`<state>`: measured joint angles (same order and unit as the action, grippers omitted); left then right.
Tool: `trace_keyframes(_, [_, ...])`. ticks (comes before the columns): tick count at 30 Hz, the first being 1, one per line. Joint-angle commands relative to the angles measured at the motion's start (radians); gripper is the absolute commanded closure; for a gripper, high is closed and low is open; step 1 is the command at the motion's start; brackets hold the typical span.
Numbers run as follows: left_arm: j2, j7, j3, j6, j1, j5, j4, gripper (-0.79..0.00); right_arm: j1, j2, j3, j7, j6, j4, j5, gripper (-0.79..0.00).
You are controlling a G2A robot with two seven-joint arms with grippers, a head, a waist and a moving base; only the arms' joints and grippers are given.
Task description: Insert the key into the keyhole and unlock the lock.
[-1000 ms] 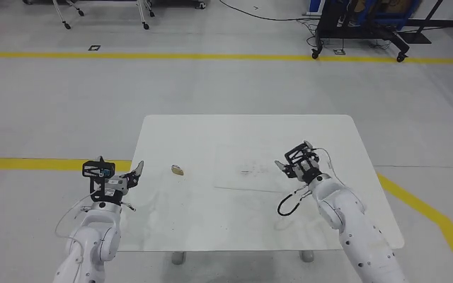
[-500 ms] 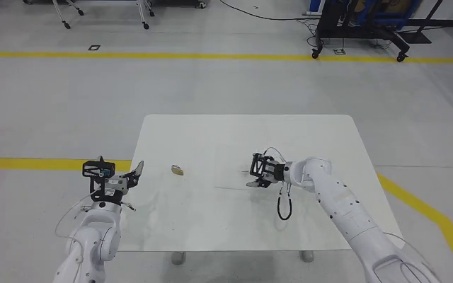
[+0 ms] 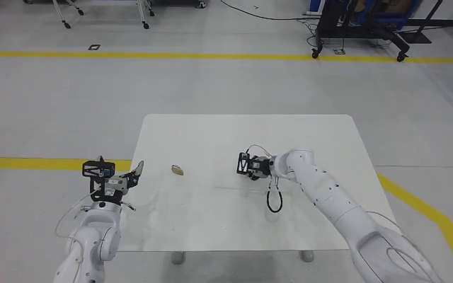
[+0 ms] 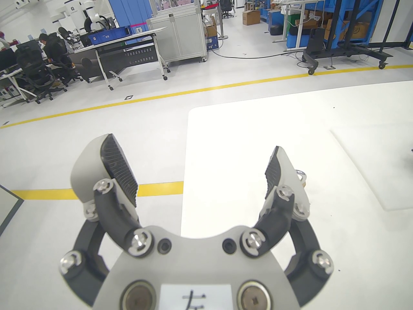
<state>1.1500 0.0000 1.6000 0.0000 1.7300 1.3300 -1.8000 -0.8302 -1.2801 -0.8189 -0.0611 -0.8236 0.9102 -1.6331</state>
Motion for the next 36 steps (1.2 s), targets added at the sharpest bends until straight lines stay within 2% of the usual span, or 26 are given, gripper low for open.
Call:
trace_keyframes(1, [0.0,0.0,0.0,0.0,0.0,0.0,0.0,-0.785,0.009,-0.005,0.01,0.008,0.001,-0.017,-0.001,0.0])
trace_keyframes(12, [0.0,0.0,0.0,0.0,0.0,0.0,0.0,-0.785,0.01,0.001,0.02,0.088,0.013,-0.002,-0.048,0.0])
trace_keyframes(17, [0.0,0.0,0.0,0.0,0.0,0.0,0.0,-0.785,-0.025,0.025,-0.017,0.19,0.004,0.056,-0.057,0.0])
trace_keyframes(20, [0.0,0.0,0.0,0.0,0.0,0.0,0.0,-0.785,-0.056,0.042,-0.066,0.266,-0.033,0.072,0.004,0.0])
trace_keyframes(30, [0.0,0.0,0.0,0.0,0.0,0.0,0.0,-0.785,-0.059,0.044,-0.072,0.271,-0.039,0.072,0.014,0.0])
trace_keyframes(32, [0.0,0.0,0.0,0.0,0.0,0.0,0.0,-0.785,-0.076,0.043,-0.073,0.363,-0.106,0.091,0.078,0.0])
trace_keyframes(34, [0.0,0.0,0.0,0.0,0.0,0.0,0.0,-0.785,-0.083,0.044,-0.094,0.474,-0.124,0.053,0.145,0.0])
trace_keyframes(36, [0.0,0.0,0.0,0.0,0.0,0.0,0.0,-0.785,-0.091,0.039,-0.098,0.613,-0.189,0.004,0.229,0.0])
